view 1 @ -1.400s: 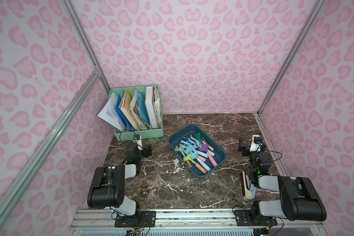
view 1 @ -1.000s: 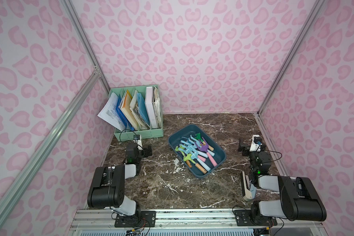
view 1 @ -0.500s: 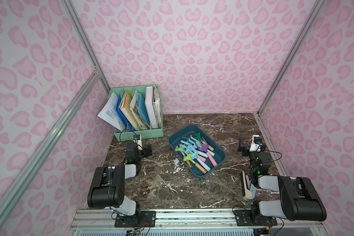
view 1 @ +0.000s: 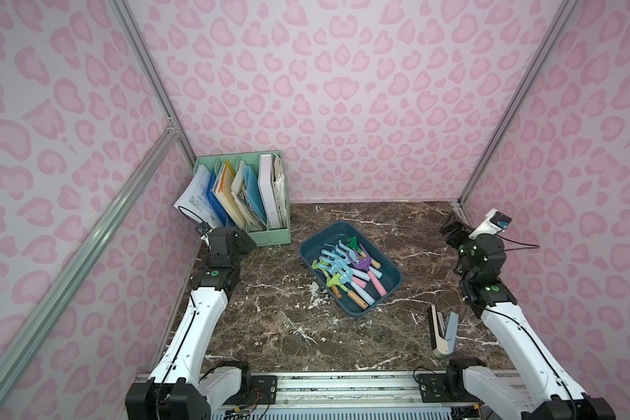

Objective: Take the hand rake out of the storage box
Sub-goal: Move the storage box to the center of the board.

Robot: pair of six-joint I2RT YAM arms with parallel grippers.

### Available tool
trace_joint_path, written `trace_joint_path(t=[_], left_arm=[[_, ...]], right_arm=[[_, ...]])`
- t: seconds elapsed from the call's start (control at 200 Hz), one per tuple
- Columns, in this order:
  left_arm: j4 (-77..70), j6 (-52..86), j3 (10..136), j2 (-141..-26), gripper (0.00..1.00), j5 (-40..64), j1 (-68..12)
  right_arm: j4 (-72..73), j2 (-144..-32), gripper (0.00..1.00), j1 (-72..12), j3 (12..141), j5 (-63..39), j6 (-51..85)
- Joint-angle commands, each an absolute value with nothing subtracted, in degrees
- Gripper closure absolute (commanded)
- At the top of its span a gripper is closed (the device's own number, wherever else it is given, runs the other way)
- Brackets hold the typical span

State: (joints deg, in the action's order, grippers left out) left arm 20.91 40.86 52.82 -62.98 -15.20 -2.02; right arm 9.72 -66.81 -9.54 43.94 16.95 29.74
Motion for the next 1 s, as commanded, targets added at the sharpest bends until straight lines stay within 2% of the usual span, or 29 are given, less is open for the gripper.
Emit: trace_joint_path(t=[0.0,0.085,0.15,0.185,0.23,0.25,0.35,0.455,0.52,0.605,0.745,0.86,0.995], left_arm=[[30.6,47.1,51.9,-62.4,0.01,-7.2,-5.7],[31.4,48.9,50.6,-63.1,0.02,-8.2,-11.1],[29.7,50.0,49.6,-64.8,0.02,-8.2,-14.8],[27.7,49.7,49.4,-66.4,0.02,-7.2,-16.4],[25.0,48.5,50.0,-69.7,0.02,-4.7,-17.8],[24.7,47.9,50.9,-71.6,0.03,-3.9,-18.3],[26.8,46.2,56.9,-81.5,0.12,-3.9,-21.1],[22.7,47.1,58.2,-88.2,0.15,-2.0,-21.7],[21.5,47.6,60.1,-92.4,0.19,-1.1,-21.7],[24.2,47.7,65.1,-98.2,0.35,-1.4,-21.8],[21.7,48.0,66.8,-102.0,0.35,-2.0,-22.2],[22.8,47.5,70.6,-105.7,0.43,-3.0,-22.2],[23.0,46.7,75.5,-109.9,0.44,-2.9,-22.2]], right_arm=[[-7.8,-71.1,0.01,-19.4,49.4,15.0,26.4],[-13.7,-77.5,0.01,-26.2,53.8,17.4,23.8],[-15.0,-82.2,0.02,-29.0,55.3,15.7,21.1],[-15.2,-84.9,0.08,-29.7,56.0,14.8,20.1],[-16.3,-88.5,0.24,-29.9,57.8,12.4,17.9],[-17.0,-90.1,0.27,-30.0,58.9,12.7,17.3],[-19.1,-95.3,0.28,-30.2,62.3,14.5,16.6],[-18.4,-99.3,0.27,-30.2,63.3,12.8,16.2],[-19.1,-101.7,0.31,-30.2,64.6,13.1,16.5],[-21.0,-104.0,0.39,-30.0,66.5,13.1,17.0],[-20.7,-105.2,0.41,-29.2,67.5,13.3,17.3],[-19.4,-105.6,0.51,-27.3,67.4,9.4,17.4],[-16.7,-104.3,0.51,-25.6,65.5,7.1,18.0]])
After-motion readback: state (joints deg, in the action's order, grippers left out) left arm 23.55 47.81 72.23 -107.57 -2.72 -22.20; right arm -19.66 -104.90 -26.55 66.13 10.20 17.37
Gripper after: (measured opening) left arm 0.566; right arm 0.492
